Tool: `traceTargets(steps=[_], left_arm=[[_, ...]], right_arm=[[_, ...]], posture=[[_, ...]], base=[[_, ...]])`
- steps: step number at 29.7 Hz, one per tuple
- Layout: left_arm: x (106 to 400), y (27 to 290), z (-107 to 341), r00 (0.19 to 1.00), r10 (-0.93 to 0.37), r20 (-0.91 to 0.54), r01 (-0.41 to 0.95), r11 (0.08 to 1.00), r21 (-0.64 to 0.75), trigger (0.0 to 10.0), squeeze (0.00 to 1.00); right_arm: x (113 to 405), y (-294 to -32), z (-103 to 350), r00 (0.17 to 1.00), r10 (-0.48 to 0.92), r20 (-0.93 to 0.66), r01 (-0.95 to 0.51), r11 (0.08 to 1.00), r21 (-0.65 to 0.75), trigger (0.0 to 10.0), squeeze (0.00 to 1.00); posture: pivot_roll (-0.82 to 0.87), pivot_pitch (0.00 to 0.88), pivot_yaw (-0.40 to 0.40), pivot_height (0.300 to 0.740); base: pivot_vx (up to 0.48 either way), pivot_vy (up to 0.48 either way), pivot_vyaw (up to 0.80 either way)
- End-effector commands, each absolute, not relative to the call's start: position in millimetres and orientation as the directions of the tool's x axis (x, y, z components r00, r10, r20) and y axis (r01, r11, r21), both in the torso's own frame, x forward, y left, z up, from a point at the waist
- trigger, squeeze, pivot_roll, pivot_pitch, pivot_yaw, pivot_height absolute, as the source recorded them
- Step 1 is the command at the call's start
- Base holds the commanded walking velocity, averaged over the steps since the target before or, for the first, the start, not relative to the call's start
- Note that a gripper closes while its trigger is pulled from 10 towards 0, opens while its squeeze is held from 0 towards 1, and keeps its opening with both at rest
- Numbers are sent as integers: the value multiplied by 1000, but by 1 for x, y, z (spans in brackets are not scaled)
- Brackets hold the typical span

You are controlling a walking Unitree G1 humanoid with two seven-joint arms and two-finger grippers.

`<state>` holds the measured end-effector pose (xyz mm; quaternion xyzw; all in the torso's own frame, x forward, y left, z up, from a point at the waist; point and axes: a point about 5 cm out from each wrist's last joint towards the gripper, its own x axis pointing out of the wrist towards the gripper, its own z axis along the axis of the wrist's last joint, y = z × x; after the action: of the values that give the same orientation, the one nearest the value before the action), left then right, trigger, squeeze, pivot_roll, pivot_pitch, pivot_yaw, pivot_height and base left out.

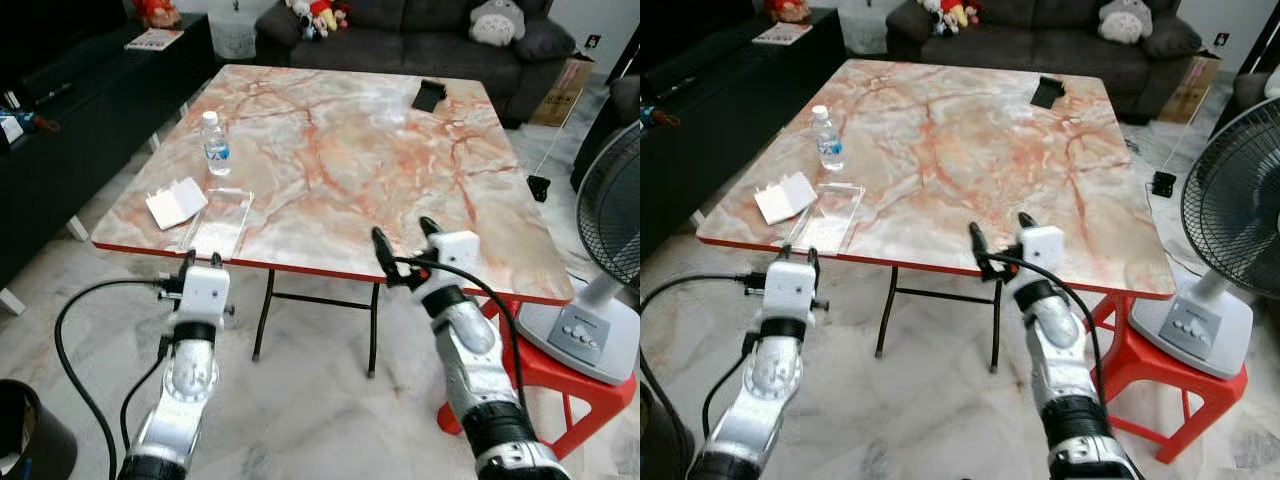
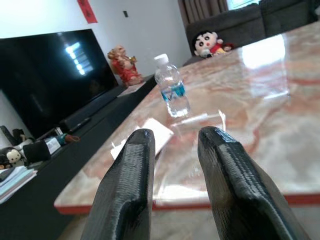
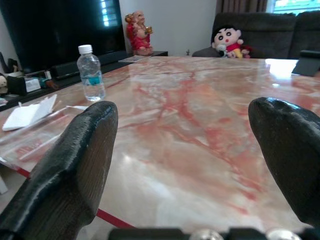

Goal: Picking trash to rubbish bin

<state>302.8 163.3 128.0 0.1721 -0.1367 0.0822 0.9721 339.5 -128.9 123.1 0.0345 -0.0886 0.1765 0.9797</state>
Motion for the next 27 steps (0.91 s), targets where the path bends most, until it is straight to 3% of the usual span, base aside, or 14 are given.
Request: traceTargets(steps=[1,6,17,23,24,25,26,27], left_arm=[[304,165,120,960,132,246,-208,926,314,10000,0],[310,159,125,960,115,254,-194,931,310,10000,0],[309,168,124,960,140,244,-212,930,299,10000,0],[312,153,117,981,60,184,-101,970,221,10000,0],[312,152,115,983,63,170,-98,974,206,10000,545],[312,152,115,983,63,170,-98,974,206,10000,545],[312,152,114,984,81,161,-109,979,173,10000,1000],[312,152,113,983,86,159,-112,981,159,10000,1000]], right_arm=[[343,-127,128,922,336,192,-352,935,50,10000,0],[346,-115,131,916,351,194,-369,927,62,10000,0],[346,-119,131,922,337,190,-358,930,85,10000,0],[348,-118,131,920,346,183,-366,926,91,10000,0],[348,-118,132,919,348,184,-368,925,89,10000,0],[348,-118,132,919,348,184,-368,925,89,10000,0],[348,-118,132,919,347,185,-368,926,89,10000,0],[348,-118,132,919,347,186,-367,926,89,10000,0]], posture=[[36,56,-50,740],[32,55,-48,740],[22,31,-40,740],[13,12,-45,740],[8,8,-44,740],[8,8,-44,740],[7,7,-43,740],[7,7,-43,740]], base=[[0,0,0],[0,0,0],[0,0,0],[0,0,0],[0,0,0],[0,0,0],[0,0,0],[0,0,0]])
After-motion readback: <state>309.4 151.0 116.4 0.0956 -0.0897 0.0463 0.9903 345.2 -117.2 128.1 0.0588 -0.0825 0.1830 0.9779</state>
